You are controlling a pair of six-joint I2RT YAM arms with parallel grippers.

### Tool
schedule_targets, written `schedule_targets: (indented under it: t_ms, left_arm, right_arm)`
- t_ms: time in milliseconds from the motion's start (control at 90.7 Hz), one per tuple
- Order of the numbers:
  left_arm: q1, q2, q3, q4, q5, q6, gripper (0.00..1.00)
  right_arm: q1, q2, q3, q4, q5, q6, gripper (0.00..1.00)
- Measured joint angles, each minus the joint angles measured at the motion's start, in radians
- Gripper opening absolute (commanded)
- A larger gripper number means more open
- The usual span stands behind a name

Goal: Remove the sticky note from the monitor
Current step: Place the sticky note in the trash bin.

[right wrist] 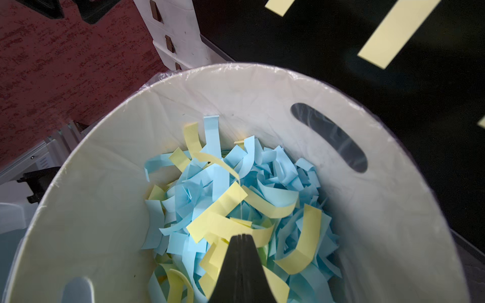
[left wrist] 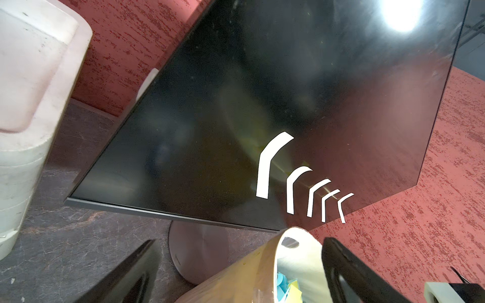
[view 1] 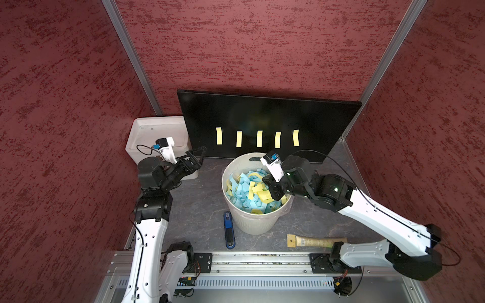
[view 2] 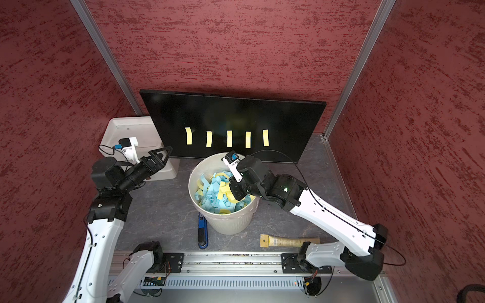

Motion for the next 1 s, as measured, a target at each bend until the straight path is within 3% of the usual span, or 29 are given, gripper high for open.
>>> schedule_targets:
  t_ms: [132,364,595,1003]
  left_arm:
    - [0.0,0.0,0.0,0.0,0.0,0.0,1.0]
    - [0.0,0.0,0.0,0.0,0.0,0.0,1.0]
    - [0.0,0.0,0.0,0.0,0.0,0.0,1.0]
    - [0.0,-0.002,0.0,0.0,0.0,0.0,1.0]
  right_arm:
    - [0.01,0.022,0.017,-0.001,0.062,-0.013,0.06]
    - [0.011,0.032,0.02,0.0,0.125,-0.025,0.27]
    - [0.012,0.028,0.02,0.001,0.149,-0.027,0.36]
    - [0.012,-0.077,0.013,0.055,0.254,-0.031,0.64]
